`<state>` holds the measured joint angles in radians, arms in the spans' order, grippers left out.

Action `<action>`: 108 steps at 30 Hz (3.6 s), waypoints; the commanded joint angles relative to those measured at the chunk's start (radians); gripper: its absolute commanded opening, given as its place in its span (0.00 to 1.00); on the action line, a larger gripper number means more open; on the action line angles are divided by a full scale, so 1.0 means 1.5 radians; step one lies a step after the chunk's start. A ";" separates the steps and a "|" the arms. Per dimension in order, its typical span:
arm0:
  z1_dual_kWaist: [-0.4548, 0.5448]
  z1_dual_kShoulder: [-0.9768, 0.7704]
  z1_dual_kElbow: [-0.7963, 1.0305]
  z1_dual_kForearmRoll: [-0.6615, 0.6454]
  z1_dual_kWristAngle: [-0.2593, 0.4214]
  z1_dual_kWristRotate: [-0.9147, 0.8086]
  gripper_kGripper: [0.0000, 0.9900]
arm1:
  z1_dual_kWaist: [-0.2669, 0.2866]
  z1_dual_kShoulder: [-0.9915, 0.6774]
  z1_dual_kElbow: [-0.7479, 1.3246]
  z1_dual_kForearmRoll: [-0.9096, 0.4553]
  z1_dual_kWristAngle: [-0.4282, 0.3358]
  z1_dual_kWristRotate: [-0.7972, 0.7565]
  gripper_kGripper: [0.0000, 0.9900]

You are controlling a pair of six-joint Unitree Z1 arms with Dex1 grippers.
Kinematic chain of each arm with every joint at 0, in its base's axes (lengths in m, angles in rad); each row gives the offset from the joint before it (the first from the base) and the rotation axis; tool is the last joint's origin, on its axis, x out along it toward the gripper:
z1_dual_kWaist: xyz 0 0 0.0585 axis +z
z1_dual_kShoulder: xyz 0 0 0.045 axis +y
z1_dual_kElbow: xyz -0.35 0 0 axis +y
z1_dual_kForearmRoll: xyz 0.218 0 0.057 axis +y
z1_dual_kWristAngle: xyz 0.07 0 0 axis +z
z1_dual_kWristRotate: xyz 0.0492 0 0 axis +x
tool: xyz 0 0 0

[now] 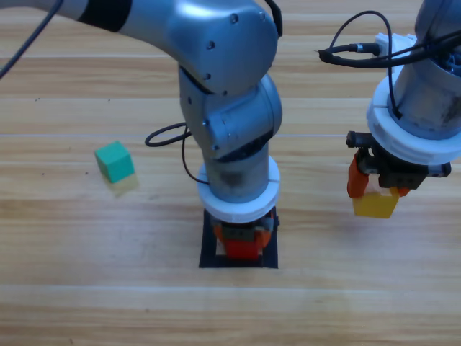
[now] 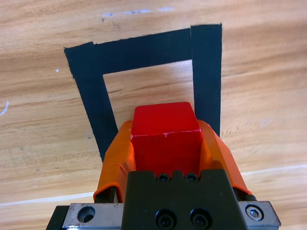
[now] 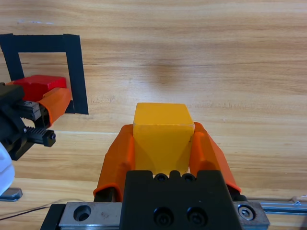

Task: Stack the blocks in the rectangular block: red at the bottom, yellow in the middle, green on top

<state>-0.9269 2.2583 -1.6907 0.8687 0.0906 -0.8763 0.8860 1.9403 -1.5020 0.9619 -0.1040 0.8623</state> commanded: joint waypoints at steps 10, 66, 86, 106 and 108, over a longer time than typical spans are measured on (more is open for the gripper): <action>-0.011 0.038 -0.017 0.003 0.022 -0.076 0.07 | -0.014 0.012 0.006 0.007 0.011 -0.006 0.21; 0.007 0.037 0.018 0.003 0.034 -0.078 0.80 | -0.014 0.031 -0.004 0.007 0.024 -0.015 0.21; 0.005 -0.381 0.100 0.037 0.136 -0.051 0.96 | 0.015 0.071 -0.051 0.008 0.015 -0.052 0.21; 0.067 -0.682 0.336 0.086 0.103 0.038 0.96 | 0.081 0.281 -0.379 0.144 0.008 -0.096 0.21; 0.067 -0.683 0.340 0.085 0.099 0.038 0.96 | 0.087 0.292 -0.397 0.146 0.008 -0.101 0.21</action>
<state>-0.8456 1.2600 -1.2181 0.9884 0.2550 -0.8181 0.9773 2.2870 -2.0481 1.1676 -0.1016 0.7231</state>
